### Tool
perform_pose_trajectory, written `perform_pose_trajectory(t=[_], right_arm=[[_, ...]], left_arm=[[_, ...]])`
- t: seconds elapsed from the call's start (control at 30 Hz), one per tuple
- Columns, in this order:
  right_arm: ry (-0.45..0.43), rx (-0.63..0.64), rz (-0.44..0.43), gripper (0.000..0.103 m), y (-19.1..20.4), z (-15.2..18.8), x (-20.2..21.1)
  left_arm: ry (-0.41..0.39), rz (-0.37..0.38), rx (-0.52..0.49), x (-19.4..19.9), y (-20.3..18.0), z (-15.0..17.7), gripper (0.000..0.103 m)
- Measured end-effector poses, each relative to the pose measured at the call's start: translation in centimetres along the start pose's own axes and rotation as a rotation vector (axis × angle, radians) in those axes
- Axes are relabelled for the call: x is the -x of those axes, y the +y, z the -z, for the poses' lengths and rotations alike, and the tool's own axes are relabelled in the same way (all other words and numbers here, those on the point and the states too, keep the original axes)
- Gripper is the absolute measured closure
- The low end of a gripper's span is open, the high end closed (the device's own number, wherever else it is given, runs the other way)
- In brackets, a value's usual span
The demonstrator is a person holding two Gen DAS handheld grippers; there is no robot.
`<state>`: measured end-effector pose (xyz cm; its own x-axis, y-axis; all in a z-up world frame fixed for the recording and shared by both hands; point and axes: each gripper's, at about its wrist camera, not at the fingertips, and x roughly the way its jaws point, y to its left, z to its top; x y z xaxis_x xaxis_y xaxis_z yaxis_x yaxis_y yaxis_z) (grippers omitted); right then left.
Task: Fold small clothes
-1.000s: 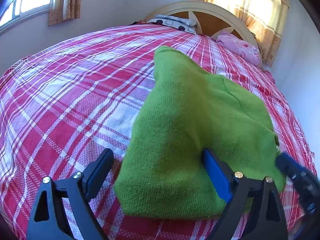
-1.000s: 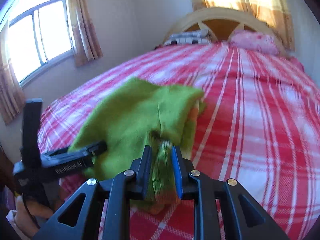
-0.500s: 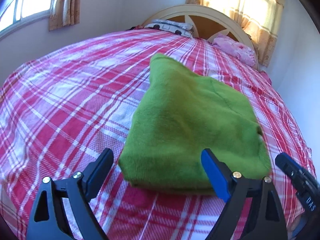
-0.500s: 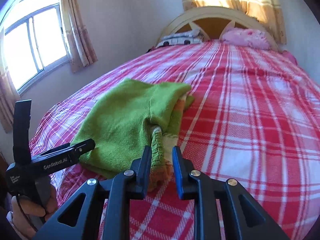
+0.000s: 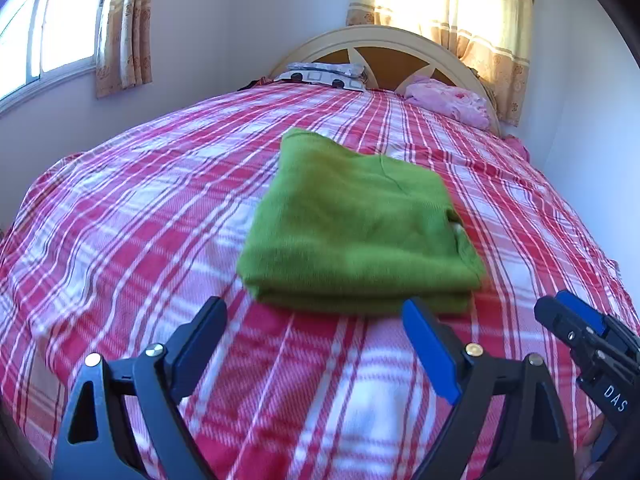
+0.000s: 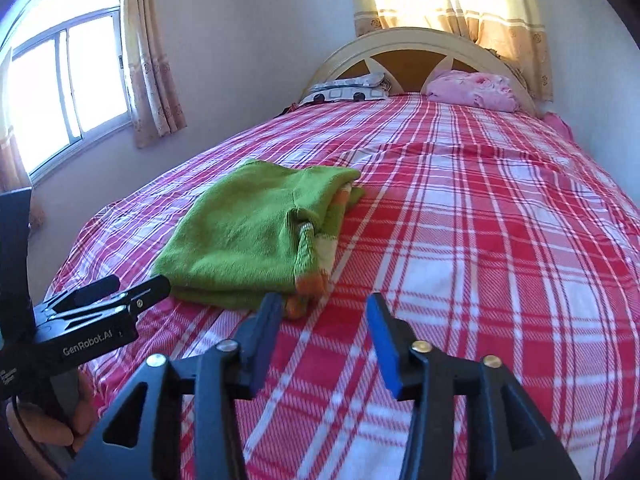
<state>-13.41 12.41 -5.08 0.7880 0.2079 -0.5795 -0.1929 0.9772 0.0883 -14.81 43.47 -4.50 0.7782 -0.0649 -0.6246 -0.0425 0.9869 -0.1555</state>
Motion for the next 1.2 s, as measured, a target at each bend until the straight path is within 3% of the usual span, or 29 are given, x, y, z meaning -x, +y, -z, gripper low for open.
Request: perform_pose_trajectory(t=[0.37, 0.63, 1.2], right_arm=[[-0.027, 0.015, 0.036, 0.034, 1.4, 1.9, 3.8], [-0.084, 0.042, 0.059, 0.029, 3.0, 1.8, 6.5], [-0.253, 0.031, 0.106, 0.022, 4.3, 1.5, 12.1]], left_arm=[[0.018, -0.038, -0.003, 3.0, -1.1, 1.6, 0.010], [-0.078, -0.054, 0.008, 6.3, -0.8, 1.9, 0.000], [-0.179, -0.121, -0.074, 10.3, -1.8, 2.5, 0.000]])
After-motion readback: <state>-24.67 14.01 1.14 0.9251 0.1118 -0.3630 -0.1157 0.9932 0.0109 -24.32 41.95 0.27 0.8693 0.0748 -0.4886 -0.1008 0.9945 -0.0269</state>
